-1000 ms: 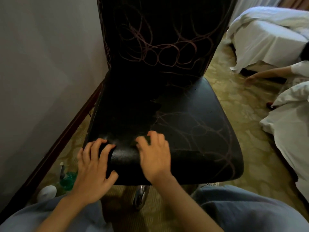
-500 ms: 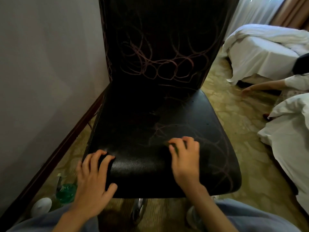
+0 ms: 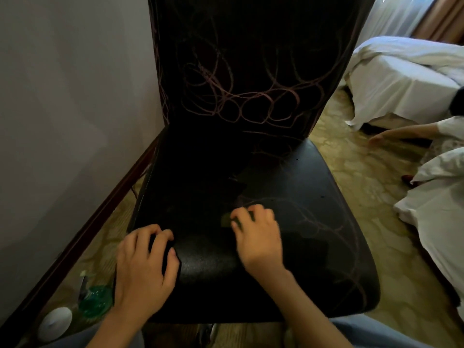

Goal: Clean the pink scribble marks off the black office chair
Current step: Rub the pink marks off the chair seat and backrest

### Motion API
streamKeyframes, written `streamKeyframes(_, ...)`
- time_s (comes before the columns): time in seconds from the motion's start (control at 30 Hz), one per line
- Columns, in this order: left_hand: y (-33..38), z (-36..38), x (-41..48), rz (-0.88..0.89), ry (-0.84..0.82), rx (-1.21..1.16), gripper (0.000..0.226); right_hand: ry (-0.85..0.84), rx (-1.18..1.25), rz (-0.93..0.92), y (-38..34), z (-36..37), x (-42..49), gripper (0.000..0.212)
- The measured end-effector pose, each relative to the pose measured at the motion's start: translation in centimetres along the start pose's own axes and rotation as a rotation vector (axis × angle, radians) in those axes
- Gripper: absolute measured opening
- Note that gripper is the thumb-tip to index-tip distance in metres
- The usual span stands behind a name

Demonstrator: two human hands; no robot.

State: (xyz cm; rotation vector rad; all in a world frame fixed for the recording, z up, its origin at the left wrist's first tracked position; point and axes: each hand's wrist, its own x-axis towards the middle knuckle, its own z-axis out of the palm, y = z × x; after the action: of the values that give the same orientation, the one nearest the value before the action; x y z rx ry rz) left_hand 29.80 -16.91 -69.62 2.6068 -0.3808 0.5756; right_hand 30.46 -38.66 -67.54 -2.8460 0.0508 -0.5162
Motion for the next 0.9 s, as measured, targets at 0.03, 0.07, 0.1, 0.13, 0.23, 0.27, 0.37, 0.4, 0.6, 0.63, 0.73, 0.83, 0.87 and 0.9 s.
streamKeyframes(0.03,0.1,0.1,-0.1,-0.007,-0.004,0.009,0.037,0.019,-0.029,0.068,1.9,-0.6,0.0,0.017)
streamKeyframes(0.07,0.1,0.1,-0.1,-0.017,-0.01,0.015,0.036,0.019,-0.049,0.14,3.8,-1.3,-0.1,0.015)
streamKeyframes(0.1,0.2,0.1,-0.2,-0.028,-0.015,0.021,0.036,-0.001,-0.067,0.209,5.5,-2.1,-0.2,0.015)
streamKeyframes(0.13,0.2,0.1,-0.2,-0.036,-0.022,0.024,0.036,-0.043,-0.086,0.277,6.9,-2.8,-0.2,0.018)
streamKeyframes(0.23,0.3,0.3,-0.2,-0.053,-0.037,0.032,0.035,-0.128,-0.098,0.349,8.4,-4.3,0.0,0.023)
streamKeyframes(0.27,0.3,0.3,-0.3,-0.058,-0.038,0.036,0.035,-0.136,-0.057,0.357,8.0,-4.6,0.2,0.022)
streamKeyframes(0.37,0.3,0.3,-0.3,-0.057,-0.037,0.039,0.035,0.04,0.129,0.291,4.5,-4.6,1.2,0.016)
streamKeyframes(0.4,0.3,0.2,-0.2,-0.055,-0.036,0.038,0.035,0.101,0.184,0.228,2.5,-4.4,1.5,0.015)
streamKeyframes(0.6,0.3,0.3,-0.4,-0.058,-0.039,0.063,0.036,0.06,0.227,-0.081,-9.3,0.5,4.2,0.018)
streamKeyframes(0.63,0.3,0.3,-0.4,-0.064,-0.044,0.064,0.037,0.027,0.221,-0.105,-10.3,1.5,4.5,0.018)
streamKeyframes(0.73,0.1,0.5,-0.3,-0.085,-0.058,0.054,0.038,-0.08,0.177,-0.143,-11.4,3.6,5.3,0.018)
streamKeyframes(0.83,0.0,0.6,-0.2,-0.07,-0.056,0.059,0.036,-0.066,0.154,-0.149,-10.0,4.0,5.6,0.017)
streamKeyframes(0.87,-0.1,0.6,-0.2,-0.064,-0.053,0.057,0.035,-0.063,0.131,-0.143,-8.9,3.8,5.5,0.017)
streamKeyframes(0.9,-0.1,0.6,-0.2,-0.064,-0.049,0.048,0.033,-0.059,0.101,-0.126,-7.5,3.5,5.5,0.018)
